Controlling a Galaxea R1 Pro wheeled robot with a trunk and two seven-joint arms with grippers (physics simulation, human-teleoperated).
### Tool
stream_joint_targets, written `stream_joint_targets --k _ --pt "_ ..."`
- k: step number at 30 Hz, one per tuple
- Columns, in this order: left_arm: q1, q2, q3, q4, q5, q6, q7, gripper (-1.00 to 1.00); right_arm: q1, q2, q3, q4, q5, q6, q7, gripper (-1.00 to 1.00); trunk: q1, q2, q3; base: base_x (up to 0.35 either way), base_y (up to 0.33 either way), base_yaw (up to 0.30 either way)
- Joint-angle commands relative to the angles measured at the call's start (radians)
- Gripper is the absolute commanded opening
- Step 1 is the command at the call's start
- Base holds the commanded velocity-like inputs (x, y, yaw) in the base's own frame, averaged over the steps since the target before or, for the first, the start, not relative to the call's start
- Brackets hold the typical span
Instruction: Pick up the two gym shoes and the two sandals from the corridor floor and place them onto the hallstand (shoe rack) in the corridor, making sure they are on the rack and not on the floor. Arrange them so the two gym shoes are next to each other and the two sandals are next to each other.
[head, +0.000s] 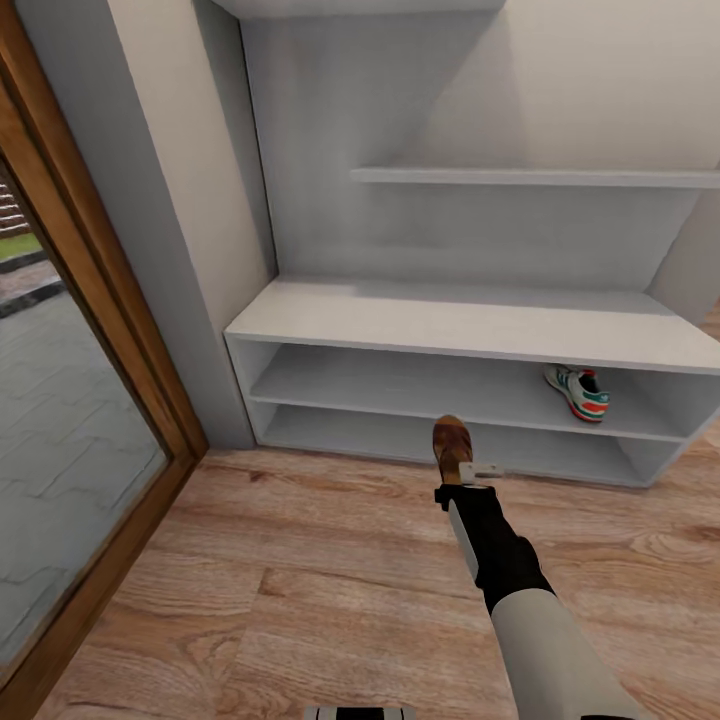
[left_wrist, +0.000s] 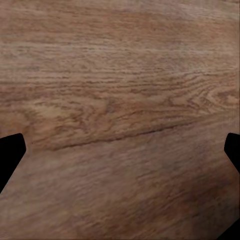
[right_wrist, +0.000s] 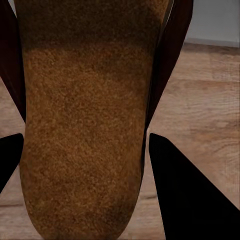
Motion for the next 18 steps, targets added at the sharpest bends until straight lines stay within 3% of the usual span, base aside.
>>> stream_joint_targets --k 1,18 --pt "-0.001 -0.001 0.009 0.0 -0.008 -0.003 -0.004 1.0 -0.001 0.001 -0.003 -0.001 0.008 0.006 0.002 -1.0 0.0 0.0 -0.001 0.237 0.207 0.0" --pt "-0.001 -0.001 0.009 -0.001 -0.007 -0.003 -0.004 1.0 -0.001 0.001 -0.003 -0.001 0.009 0.006 0.002 -1.0 0.0 0.0 -0.001 0.278 0.18 0.0"
